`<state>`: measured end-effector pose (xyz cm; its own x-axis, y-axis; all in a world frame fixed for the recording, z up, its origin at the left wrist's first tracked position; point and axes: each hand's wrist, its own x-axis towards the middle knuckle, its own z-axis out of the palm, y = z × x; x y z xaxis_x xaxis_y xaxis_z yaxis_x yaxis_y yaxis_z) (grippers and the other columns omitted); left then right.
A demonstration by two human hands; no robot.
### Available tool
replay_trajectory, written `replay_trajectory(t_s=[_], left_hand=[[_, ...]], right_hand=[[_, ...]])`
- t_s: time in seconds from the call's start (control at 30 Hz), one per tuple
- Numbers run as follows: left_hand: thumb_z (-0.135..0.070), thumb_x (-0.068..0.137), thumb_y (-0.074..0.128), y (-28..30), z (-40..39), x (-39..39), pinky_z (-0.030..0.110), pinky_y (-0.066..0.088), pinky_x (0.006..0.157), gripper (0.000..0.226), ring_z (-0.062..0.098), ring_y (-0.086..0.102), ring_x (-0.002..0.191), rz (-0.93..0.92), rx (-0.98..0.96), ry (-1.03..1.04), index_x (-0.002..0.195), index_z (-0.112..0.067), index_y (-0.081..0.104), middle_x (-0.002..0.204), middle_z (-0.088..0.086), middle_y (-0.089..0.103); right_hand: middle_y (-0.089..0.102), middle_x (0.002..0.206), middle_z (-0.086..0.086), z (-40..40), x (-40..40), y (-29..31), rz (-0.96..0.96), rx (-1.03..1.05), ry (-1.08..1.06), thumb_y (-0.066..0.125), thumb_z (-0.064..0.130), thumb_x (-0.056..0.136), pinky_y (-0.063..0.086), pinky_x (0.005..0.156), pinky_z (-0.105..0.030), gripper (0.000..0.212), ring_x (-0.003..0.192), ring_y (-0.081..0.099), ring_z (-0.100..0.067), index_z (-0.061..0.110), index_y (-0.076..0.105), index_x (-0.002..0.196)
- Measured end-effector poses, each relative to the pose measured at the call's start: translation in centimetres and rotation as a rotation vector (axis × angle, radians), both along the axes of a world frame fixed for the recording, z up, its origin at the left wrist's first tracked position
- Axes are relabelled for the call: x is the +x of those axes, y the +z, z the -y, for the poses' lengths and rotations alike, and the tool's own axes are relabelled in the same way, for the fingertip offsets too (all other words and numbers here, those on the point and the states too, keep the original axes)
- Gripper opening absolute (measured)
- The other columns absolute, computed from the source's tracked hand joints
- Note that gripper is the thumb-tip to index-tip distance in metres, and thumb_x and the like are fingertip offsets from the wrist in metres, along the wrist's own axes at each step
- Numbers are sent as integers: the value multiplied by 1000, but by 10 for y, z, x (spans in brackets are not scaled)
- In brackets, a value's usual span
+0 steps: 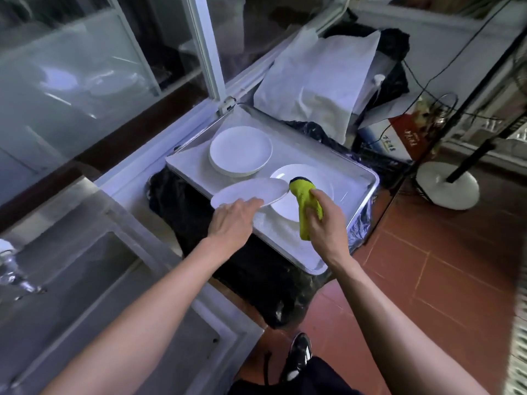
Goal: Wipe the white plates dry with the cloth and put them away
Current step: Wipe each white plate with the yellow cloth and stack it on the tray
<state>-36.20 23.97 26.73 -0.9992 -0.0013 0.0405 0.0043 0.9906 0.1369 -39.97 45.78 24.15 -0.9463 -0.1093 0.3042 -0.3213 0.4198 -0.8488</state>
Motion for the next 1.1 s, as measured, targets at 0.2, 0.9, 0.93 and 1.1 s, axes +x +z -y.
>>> replay_trajectory(t_s=[0.2,0.9,0.93,1.1], left_hand=[[10,79,54,-11,-47,-28,34,32,62,57,35,63,75,-55,-49,-129,129,-17,63,103,7,70],[0,92,50,-95,-103,-83,52,14,123,86,26,6,157,291,-202,-170,161,-34,11,171,-1,8],[0,92,49,-100,-104,-83,51,12,124,87,25,2,157,298,-187,-154,161,-35,8,171,0,4],[-3,91,55,-118,-106,-88,54,7,125,97,27,-8,157,341,-183,-147,161,-36,-3,170,5,-6]], right_hand=[[57,99,15,-38,-22,-12,15,21,-66,54,15,94,45,74,-37,25,82,53,-19,31,54,113],[60,116,8,-77,-52,-42,87,37,-99,61,5,90,32,85,-1,33,97,55,-12,18,60,121],[59,117,8,-77,-52,-44,84,37,-102,62,4,90,31,86,1,34,97,54,-10,18,60,121],[64,116,5,-74,-52,-50,91,61,-120,63,7,88,26,88,5,35,95,44,8,17,62,121]])
